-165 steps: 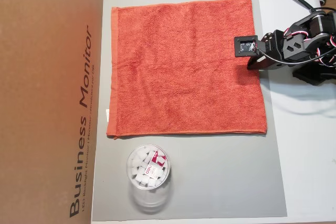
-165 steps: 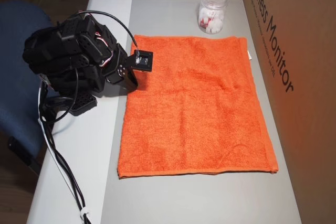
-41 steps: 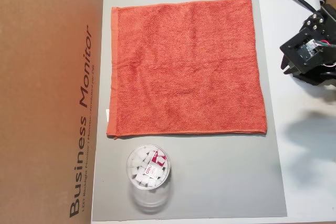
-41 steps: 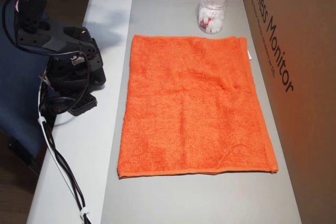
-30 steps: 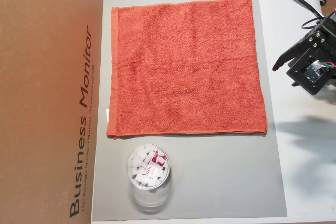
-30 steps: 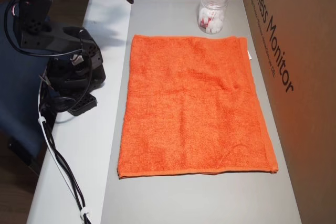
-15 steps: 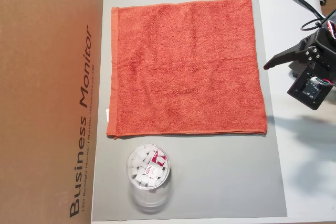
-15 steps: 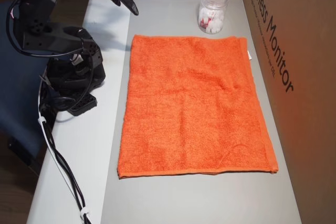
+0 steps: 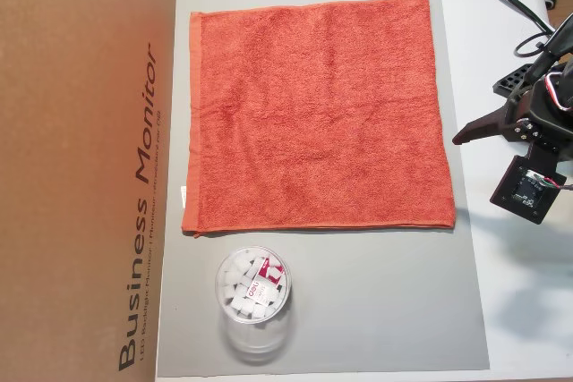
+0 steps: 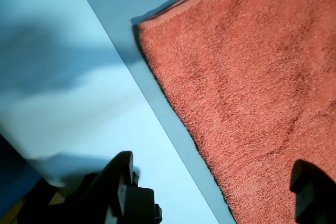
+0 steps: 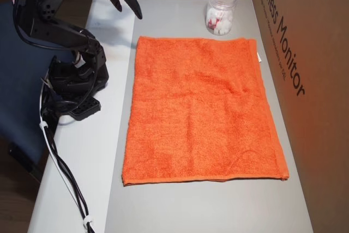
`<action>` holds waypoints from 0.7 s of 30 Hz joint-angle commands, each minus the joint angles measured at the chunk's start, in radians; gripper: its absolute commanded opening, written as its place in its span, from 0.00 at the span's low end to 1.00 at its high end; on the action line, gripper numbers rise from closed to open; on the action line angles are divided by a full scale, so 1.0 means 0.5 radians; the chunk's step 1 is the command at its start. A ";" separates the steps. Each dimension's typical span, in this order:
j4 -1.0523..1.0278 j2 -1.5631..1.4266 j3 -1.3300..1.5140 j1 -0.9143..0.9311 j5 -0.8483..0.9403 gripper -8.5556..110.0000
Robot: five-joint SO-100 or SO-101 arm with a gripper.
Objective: Fold the blanket.
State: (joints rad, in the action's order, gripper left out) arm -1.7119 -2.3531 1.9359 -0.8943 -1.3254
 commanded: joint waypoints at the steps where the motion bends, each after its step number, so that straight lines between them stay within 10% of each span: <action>1: 0.021 0.043 -0.015 -0.040 0.012 0.33; 21: 0.347 0.598 -0.015 -0.052 -0.012 0.33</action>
State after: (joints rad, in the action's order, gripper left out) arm -1.5585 -2.0693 1.9359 -0.9143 -1.3254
